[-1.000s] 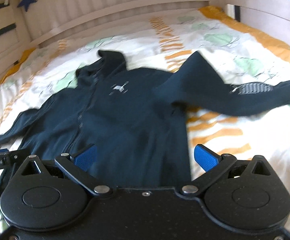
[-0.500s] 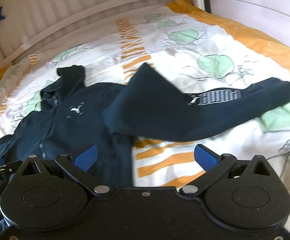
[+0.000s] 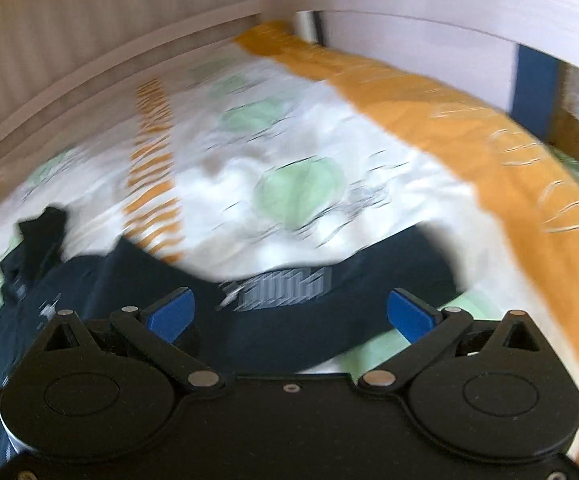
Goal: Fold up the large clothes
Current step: 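Grasp the cuff of the sleeve with PUMA print using the right gripper, then carry the held sleeve across the hoodie front with the right gripper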
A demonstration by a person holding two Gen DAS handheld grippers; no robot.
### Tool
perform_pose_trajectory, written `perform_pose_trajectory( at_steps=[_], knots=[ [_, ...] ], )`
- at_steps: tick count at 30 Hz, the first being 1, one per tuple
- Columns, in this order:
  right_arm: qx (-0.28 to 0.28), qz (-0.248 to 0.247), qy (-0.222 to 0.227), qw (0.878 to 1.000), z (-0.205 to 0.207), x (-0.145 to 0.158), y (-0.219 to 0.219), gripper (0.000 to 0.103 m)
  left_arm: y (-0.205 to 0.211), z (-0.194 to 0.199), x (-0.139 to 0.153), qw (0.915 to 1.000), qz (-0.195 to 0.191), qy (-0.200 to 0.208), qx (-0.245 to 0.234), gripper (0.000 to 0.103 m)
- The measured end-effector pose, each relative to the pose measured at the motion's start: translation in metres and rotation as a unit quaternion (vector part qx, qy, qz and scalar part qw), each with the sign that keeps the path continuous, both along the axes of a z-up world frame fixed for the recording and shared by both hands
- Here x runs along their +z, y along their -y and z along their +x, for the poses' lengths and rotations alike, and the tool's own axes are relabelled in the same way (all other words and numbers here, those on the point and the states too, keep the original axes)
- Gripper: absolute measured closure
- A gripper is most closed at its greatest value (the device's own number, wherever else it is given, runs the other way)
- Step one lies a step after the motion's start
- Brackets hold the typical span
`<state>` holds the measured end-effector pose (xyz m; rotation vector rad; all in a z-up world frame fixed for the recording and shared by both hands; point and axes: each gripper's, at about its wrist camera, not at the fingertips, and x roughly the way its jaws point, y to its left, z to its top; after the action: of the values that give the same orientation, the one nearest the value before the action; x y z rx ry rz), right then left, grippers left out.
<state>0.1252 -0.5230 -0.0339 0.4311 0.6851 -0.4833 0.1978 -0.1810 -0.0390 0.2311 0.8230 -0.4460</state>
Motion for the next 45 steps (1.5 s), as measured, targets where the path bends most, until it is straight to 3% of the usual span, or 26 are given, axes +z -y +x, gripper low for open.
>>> perform_pose_trajectory(
  at_steps=[5,11,14,20,22,27,31,35,40,45],
  knots=[
    [-0.045,0.009,-0.002,0.999,-0.005,-0.002,0.049,0.001,0.012,0.011,-0.009,1.0,-0.001,-0.006,-0.007,0.014],
    [-0.061,0.091,-0.005,0.994,-0.001,-0.032,0.084,0.003,0.021,0.023,-0.017,0.9998,-0.008,-0.016,-0.007,0.014],
    [-0.064,0.097,-0.016,0.993,0.005,-0.046,0.087,0.021,0.026,0.029,-0.018,0.9998,-0.006,-0.015,-0.008,0.014],
    [-0.061,0.039,-0.025,0.997,0.001,-0.042,0.081,0.079,0.039,0.042,-0.019,0.9998,-0.003,-0.008,-0.017,0.014],
    [-0.061,0.042,-0.003,0.997,-0.007,-0.032,0.085,0.084,0.047,0.048,-0.019,0.9998,-0.005,-0.006,-0.018,0.014],
    [-0.051,0.006,0.028,0.998,-0.015,0.001,0.083,0.086,0.072,0.061,-0.031,0.9992,-0.003,-0.01,-0.038,0.014],
    [-0.034,0.007,0.055,0.998,-0.011,0.021,0.077,0.086,0.097,0.069,-0.056,0.9981,0.024,-0.014,-0.056,0.014],
    [-0.008,-0.003,0.079,0.997,-0.002,0.044,0.06,0.086,0.103,0.074,-0.07,0.9981,0.025,-0.002,-0.057,0.002],
    [0.044,-0.019,0.114,0.992,0.023,0.08,0.02,0.093,0.081,0.081,-0.055,0.998,-0.01,-0.032,-0.053,0.005],
    [0.12,-0.04,0.13,0.983,0.062,0.113,-0.04,0.093,0.019,0.076,-0.033,0.998,-0.05,-0.036,-0.014,0.005]
  ],
)
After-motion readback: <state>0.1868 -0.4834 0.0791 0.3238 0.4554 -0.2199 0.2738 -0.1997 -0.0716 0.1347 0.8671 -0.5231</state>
